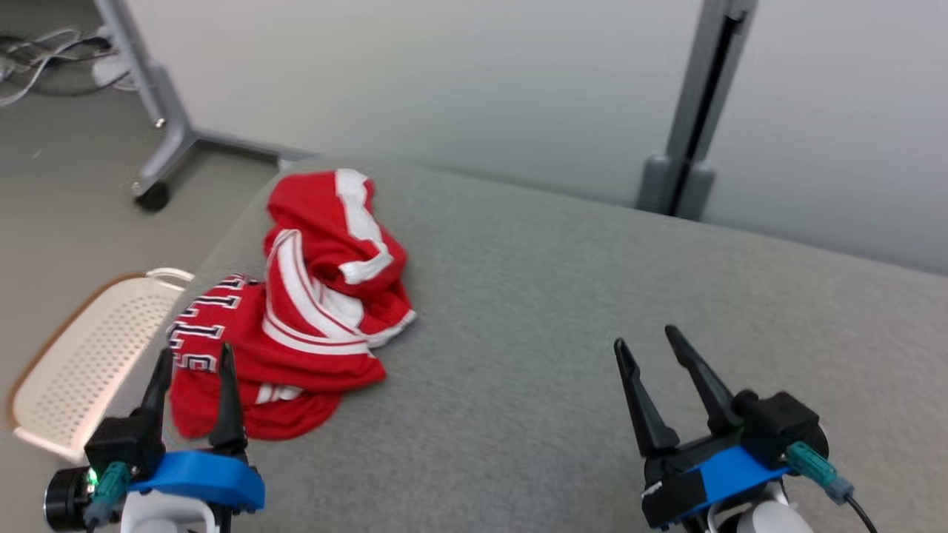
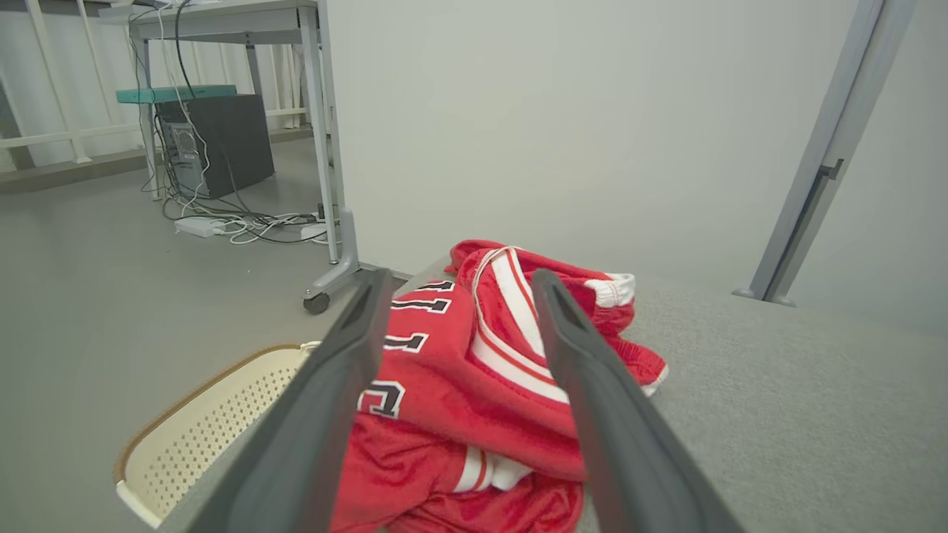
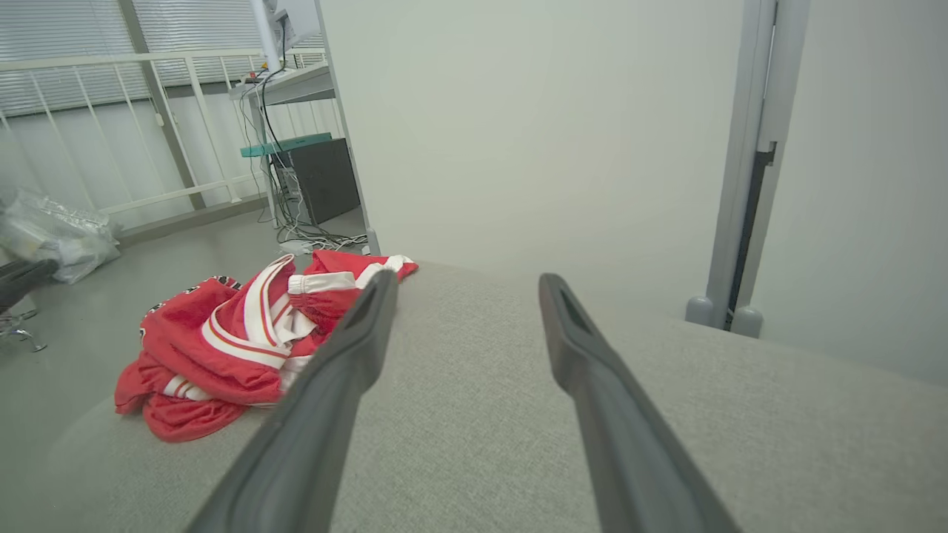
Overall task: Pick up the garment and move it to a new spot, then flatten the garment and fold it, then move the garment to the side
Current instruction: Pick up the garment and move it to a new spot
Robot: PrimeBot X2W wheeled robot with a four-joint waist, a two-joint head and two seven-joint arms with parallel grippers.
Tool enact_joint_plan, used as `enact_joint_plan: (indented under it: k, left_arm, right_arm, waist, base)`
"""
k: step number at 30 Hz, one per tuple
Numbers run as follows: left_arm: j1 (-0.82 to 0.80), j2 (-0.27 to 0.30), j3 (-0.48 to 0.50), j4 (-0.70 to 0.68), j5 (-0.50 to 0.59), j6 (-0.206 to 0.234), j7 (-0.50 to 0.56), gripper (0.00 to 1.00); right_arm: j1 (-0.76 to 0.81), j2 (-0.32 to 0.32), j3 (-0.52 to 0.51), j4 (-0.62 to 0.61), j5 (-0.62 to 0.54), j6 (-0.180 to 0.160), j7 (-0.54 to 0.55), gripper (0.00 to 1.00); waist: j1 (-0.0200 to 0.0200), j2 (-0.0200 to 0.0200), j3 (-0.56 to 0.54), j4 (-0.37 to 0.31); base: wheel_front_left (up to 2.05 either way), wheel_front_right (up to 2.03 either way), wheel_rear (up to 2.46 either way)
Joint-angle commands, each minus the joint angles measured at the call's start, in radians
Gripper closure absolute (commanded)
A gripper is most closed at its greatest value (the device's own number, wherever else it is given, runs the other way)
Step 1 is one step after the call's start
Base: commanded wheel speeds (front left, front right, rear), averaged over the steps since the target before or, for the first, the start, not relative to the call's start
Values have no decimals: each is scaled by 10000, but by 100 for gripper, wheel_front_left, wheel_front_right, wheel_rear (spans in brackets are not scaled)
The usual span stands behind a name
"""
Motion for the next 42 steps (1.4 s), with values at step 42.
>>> enact_joint_plan:
  k: [42]
  left_arm:
    - [-4339, 2521, -1553, 5616, -4623, -69, 5504, 0]
  right_arm:
    - [-1420, -35, 411, 175, 98, 1, -37, 0]
  waist:
    - [0, 0, 2297, -1612]
  base:
    - [0, 0, 0]
